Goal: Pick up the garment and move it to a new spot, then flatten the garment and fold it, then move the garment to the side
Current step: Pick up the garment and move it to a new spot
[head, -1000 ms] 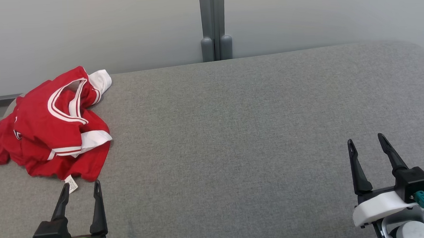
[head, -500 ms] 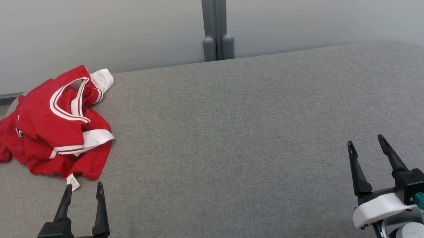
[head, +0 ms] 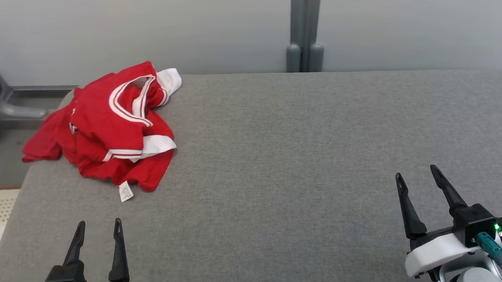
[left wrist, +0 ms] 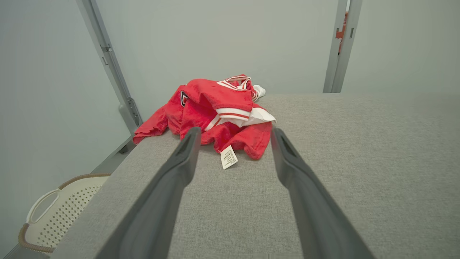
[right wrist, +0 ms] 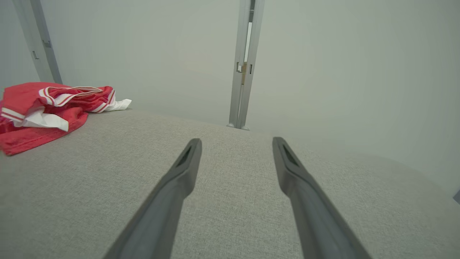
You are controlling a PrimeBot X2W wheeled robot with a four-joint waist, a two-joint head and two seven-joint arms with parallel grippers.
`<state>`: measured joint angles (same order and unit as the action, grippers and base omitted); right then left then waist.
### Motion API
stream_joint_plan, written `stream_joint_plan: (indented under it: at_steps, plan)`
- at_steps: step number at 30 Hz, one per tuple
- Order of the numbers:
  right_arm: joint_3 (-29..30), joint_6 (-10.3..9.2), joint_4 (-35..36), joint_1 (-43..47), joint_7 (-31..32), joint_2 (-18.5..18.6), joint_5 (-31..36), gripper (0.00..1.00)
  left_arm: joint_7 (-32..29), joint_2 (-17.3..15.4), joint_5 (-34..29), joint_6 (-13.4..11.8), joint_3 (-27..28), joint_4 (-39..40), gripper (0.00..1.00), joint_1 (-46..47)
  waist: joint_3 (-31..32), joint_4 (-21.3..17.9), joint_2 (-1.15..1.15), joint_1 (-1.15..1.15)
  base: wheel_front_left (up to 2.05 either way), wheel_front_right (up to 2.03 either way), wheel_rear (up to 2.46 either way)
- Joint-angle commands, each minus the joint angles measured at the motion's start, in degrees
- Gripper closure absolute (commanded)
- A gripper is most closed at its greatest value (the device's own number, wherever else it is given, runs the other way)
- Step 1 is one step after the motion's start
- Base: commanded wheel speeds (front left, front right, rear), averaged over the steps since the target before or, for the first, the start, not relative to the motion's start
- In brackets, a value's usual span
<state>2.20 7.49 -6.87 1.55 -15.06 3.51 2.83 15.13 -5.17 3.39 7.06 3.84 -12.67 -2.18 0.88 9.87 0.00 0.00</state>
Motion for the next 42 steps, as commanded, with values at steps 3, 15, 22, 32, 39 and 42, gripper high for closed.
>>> stream_joint_plan:
  at_steps: [3,15,22,32,39,42]
  plan:
    - [-0.99,0.00,-0.38,0.04,-0.18,-0.11,-0.63,0.00,0.04,-0.41,0.06,0.15,0.70,0.04,0.00,-1.18,0.82,6.97,0.00,0.00,0.00,0.00,0.00]
    - [-4.66,0.00,-0.27,-3.06,-0.19,-0.33,-0.29,0.00,0.04,-0.35,1.50,0.39,1.29,-0.07,0.00,0.93,-3.30,9.46,0.00,0.00,0.00,0.00,0.00]
    - [-7.03,-0.01,1.14,-11.30,-0.18,2.34,0.86,0.00,-3.85,-4.81,12.72,0.44,-8.04,-10.40,0.00,20.58,-17.30,5.42,0.00,0.00,0.00,0.00,0.00]
    - [-11.56,-0.01,2.49,-24.44,-0.18,4.42,1.73,0.00,-19.45,-14.76,36.92,0.44,-16.59,-21.47,0.00,48.47,-36.25,-1.56,0.00,0.00,0.00,0.00,0.00]
    - [-11.63,-0.01,3.11,-26.51,-0.18,5.25,1.59,0.00,-23.15,-17.86,45.66,0.45,-17.34,-29.22,0.00,56.55,-40.45,-3.13,0.00,0.00,0.00,0.00,0.00]
    - [-11.63,-0.01,2.91,-26.64,-0.18,5.54,1.55,0.00,-23.02,-18.13,47.37,0.45,-17.49,-33.31,0.00,58.50,-40.34,-3.30,0.00,0.00,0.00,0.00,0.00]
